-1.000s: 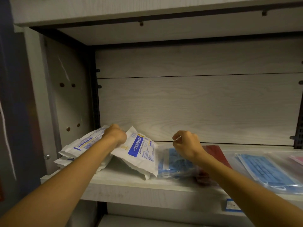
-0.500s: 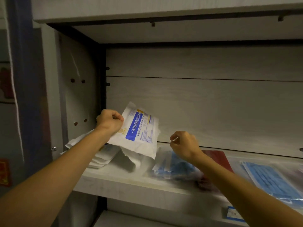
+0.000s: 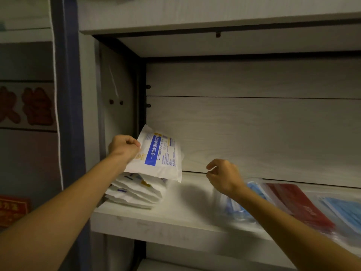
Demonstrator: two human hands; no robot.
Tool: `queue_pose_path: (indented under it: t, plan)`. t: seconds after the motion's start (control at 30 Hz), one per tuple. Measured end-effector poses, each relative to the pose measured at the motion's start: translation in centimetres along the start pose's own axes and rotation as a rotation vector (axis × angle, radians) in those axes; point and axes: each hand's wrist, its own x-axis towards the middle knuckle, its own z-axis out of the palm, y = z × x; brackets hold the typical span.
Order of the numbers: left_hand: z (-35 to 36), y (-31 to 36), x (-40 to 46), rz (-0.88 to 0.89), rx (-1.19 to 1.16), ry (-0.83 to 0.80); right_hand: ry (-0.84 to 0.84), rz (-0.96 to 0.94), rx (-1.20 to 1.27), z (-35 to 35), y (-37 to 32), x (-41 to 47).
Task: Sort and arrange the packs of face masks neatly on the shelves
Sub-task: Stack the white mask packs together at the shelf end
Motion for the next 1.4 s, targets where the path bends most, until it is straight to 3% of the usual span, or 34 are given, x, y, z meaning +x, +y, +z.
queue_pose_path:
  t: [0.2,0.43,0.63,0.9,1.13,1.3,1.4]
  plan:
    - [-1.3,-2.6,2.0,-0.015,0.085,-0.083,0.021,0.138,0.195,3.9,-3.6,0.4]
    - [-1.5,-5.4,3.3,0.019,0.247,-0.142,-0.133,0.465,0.456,7.8,-6.8,0.7]
    - [-1.8,-5.7,2.7,-0.153,0.326,-0.226,-0.288,0.625,0.623,9.1,-8.7,1.6]
    - [-1.6,-6.0,2.3,-0.418,0.091,-0.484,-0.376,0.758,0.756,8.8,-10.2,2.3]
    - [-0.7,-6.4,2.4,-0.390,0.073,-0.561,-0.429,0.796,0.908,8.7,-9.3,2.9]
    - [-0.3,-6.4,1.9,-0.324,0.134,-0.553,-0.456,0.704,0.901,8.5,-8.9,2.0]
    - [-0.1,-5.8,1.4,-0.357,0.014,-0.618,-0.387,0.601,0.888,7.8,-8.8,1.7]
